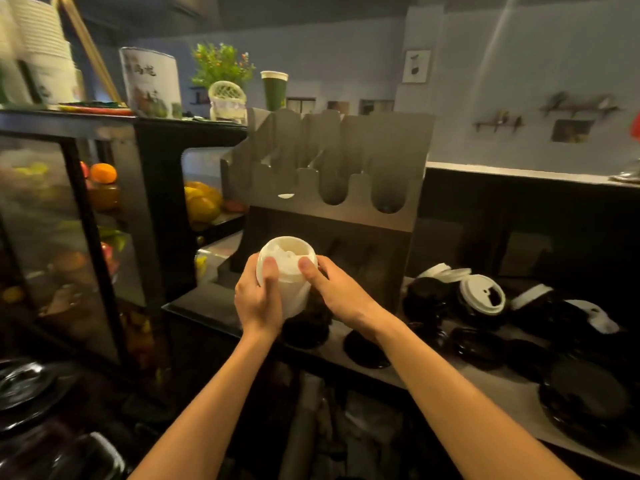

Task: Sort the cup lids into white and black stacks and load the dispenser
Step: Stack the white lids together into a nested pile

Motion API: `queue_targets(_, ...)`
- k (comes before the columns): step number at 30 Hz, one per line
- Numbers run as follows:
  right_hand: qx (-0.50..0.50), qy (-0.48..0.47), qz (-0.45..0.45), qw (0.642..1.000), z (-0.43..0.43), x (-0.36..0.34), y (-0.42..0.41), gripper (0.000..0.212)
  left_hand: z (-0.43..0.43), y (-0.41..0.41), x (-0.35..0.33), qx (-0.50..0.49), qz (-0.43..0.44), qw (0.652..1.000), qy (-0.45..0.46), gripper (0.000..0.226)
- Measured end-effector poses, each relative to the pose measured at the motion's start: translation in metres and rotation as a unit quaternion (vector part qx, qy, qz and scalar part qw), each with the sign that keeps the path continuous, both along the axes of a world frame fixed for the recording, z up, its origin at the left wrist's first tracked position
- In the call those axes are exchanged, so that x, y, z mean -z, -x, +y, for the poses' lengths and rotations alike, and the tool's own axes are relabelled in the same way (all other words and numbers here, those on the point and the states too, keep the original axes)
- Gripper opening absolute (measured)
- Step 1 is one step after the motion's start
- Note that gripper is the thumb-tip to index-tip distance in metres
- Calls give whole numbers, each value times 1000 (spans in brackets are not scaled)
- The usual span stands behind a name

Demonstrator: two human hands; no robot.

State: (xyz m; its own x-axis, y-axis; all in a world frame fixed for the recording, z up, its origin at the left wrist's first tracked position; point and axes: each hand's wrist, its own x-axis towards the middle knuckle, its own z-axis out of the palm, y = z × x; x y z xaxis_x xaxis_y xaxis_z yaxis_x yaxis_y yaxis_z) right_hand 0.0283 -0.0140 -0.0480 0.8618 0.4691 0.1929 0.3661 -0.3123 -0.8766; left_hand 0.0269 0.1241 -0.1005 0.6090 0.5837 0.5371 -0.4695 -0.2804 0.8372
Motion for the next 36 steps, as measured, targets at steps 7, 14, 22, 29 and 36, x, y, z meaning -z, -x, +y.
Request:
queue_targets(7, -24, 14, 3, 1000, 43, 13, -25, 64, 44, -6, -3, 42, 71, 996, 33, 71)
queue_targets(14, 15, 54, -37, 998, 59, 26, -46, 72, 56, -23, 10, 83, 128, 985, 86, 86)
queue_targets(22, 47, 79, -65, 994, 58, 34, -63, 69, 62, -49, 32, 74, 213, 967, 120, 64)
queue_targets(29, 46, 119, -98, 987, 64, 38, -67, 68, 68, -51, 36, 72, 209, 968, 123, 54)
queue_targets(36, 65, 117, -92, 987, 67, 41, -66, 69, 67, -52, 36, 99, 189, 969, 126, 65)
